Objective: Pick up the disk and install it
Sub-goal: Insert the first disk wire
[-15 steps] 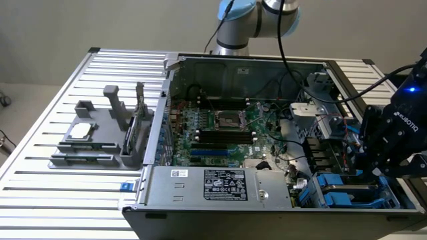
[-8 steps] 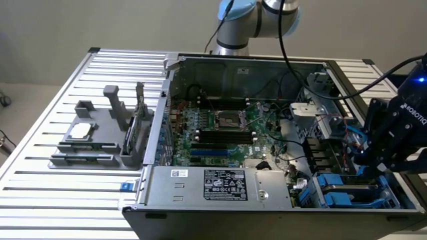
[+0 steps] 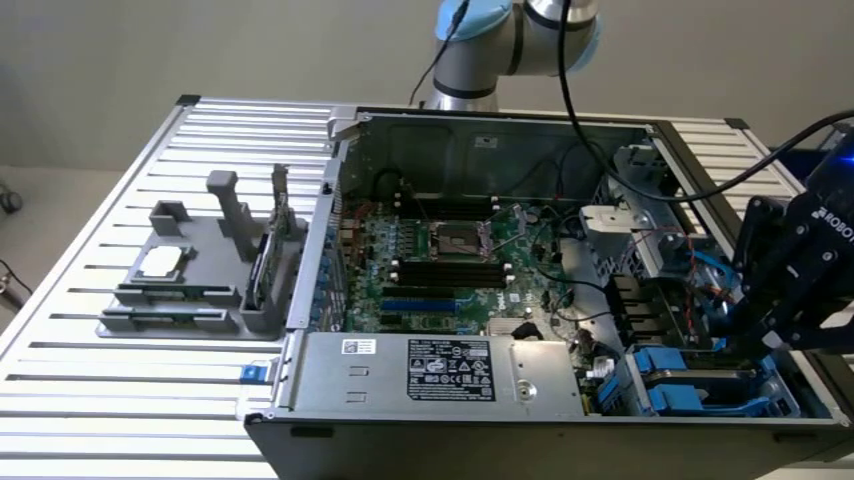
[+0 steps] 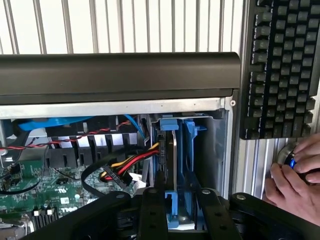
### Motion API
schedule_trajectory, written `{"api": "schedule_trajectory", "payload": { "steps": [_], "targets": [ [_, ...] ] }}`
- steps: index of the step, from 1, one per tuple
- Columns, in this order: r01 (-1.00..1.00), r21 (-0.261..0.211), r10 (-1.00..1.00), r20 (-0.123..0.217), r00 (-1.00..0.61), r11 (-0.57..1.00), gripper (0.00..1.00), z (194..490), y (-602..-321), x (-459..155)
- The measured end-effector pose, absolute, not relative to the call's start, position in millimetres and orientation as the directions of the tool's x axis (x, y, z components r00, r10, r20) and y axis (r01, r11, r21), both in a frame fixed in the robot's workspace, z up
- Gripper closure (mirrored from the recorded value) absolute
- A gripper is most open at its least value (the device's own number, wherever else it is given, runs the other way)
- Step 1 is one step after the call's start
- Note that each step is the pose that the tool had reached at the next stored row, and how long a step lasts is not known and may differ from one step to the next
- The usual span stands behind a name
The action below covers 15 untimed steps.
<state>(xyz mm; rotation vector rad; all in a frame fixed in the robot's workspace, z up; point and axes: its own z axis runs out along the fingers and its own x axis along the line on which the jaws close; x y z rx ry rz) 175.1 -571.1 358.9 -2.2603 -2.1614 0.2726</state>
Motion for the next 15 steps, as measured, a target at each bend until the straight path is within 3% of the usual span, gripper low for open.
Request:
{"api": "schedule_trajectory", "payload": {
  "steps": [15],
  "targets": [
    [0.991,-0.122,0.993,-0.109,0.037,-0.05,0.69,362.1,-563.1,175.1]
  ]
}}
